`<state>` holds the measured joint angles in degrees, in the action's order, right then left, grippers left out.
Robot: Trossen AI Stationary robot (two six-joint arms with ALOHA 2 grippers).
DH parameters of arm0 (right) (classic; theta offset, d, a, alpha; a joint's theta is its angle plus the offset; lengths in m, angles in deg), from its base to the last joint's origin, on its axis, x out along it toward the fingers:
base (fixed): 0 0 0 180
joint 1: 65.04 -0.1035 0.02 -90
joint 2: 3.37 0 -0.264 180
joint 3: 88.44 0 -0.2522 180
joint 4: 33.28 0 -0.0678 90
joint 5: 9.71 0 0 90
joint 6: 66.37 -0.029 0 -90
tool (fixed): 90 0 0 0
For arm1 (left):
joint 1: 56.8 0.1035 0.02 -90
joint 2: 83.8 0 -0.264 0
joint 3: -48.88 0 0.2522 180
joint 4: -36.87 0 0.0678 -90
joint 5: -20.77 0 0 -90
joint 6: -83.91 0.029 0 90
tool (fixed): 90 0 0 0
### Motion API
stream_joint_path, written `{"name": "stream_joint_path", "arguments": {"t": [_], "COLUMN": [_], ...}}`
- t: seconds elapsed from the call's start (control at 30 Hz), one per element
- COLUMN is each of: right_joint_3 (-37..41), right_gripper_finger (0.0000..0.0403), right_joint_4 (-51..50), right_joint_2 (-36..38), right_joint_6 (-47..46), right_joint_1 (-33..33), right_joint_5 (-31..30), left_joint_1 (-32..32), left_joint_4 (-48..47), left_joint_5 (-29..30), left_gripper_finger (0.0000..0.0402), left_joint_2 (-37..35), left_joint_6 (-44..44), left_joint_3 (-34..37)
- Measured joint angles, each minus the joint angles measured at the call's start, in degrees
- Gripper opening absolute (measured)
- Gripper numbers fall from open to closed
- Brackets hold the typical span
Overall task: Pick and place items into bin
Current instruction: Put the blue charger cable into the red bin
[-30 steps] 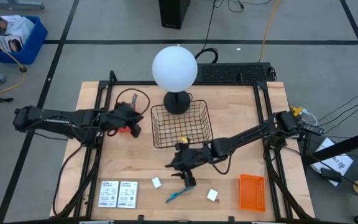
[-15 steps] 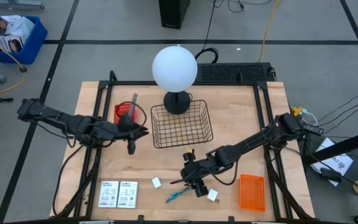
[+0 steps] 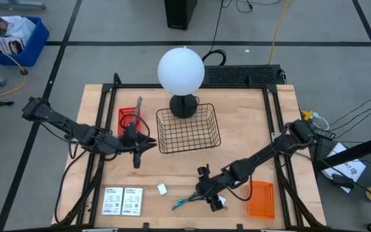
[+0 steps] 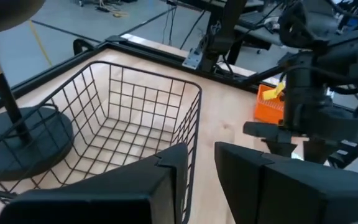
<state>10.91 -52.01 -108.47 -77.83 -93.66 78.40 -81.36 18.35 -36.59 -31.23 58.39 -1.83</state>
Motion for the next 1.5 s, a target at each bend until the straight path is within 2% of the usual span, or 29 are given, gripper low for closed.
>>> {"name": "stream_joint_path", "arguments": {"t": [0.33, 0.7, 1.2, 1.5], "right_joint_3": [8.29, 8.55, 8.49, 8.44], "right_gripper_finger": [0.0196, 0.0196, 0.0196, 0.0155], "right_joint_4": [13.23, 18.39, 18.84, 21.83], "right_joint_2": [-0.02, -4.36, -5.14, -8.31], "right_joint_6": [0.13, -0.06, -1.95, -2.82], "right_joint_1": [0.23, 0.29, 0.29, 0.45], "right_joint_5": [-0.04, -1.17, -1.45, -1.47], "left_joint_1": [0.02, -0.37, -4.4, -5.99], "left_joint_4": [3.73, 5.11, 7.22, 8.29], "left_joint_5": [-0.03, -0.07, -0.13, -0.13], "left_gripper_finger": [0.009, 0.009, 0.009, 0.009], "left_joint_2": [4.69, 5.95, 5.92, 5.92], "left_joint_6": [-0.11, -0.44, 1.58, 2.83], "left_joint_3": [0.0, 0.0, 0.0, 0.0]}}
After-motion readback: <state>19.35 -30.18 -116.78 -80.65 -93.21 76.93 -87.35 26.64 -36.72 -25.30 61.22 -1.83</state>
